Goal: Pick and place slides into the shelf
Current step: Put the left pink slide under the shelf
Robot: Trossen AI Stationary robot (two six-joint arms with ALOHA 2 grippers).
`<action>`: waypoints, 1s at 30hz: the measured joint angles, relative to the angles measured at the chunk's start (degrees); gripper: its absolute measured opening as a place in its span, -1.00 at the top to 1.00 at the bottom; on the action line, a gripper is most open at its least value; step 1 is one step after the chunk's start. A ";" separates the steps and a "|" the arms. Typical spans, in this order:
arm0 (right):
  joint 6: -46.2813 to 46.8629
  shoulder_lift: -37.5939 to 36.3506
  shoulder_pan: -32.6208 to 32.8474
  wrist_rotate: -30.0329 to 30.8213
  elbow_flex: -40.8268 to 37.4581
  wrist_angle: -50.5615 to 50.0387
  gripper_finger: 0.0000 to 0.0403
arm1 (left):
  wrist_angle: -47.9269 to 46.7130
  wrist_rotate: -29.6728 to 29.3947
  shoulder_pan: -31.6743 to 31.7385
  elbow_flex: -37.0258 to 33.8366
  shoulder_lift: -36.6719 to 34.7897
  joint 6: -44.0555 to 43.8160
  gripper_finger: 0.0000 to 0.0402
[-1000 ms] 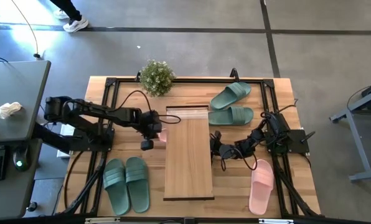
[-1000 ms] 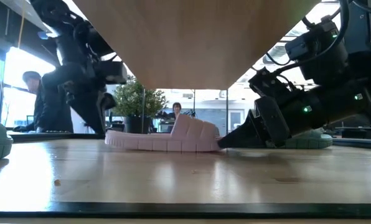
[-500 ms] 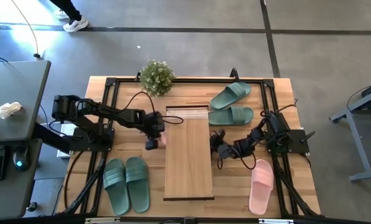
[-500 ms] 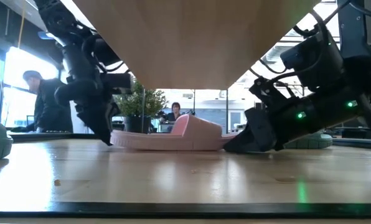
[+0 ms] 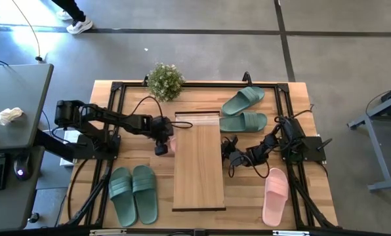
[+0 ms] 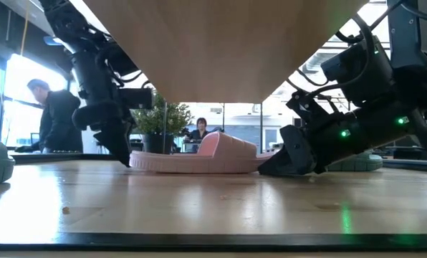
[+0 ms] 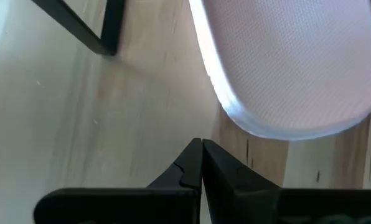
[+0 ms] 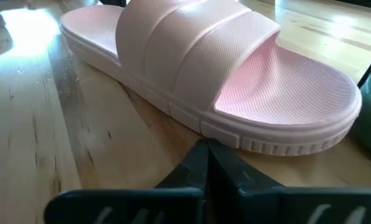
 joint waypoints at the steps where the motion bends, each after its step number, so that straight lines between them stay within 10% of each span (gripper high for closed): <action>1: -0.02 0.00 0.02 -0.24 0.00 0.00 1.00 | -0.58 0.00 0.00 0.00 -0.40 -0.02 1.00; 13: -0.02 -0.01 0.00 -2.46 0.00 0.21 1.00 | -9.56 5.23 -4.69 0.00 -11.63 -0.35 1.00; 30: 0.56 -0.09 -0.61 -5.01 -0.04 0.59 1.00 | 2.96 -0.68 -18.66 -0.11 -4.51 -4.79 1.00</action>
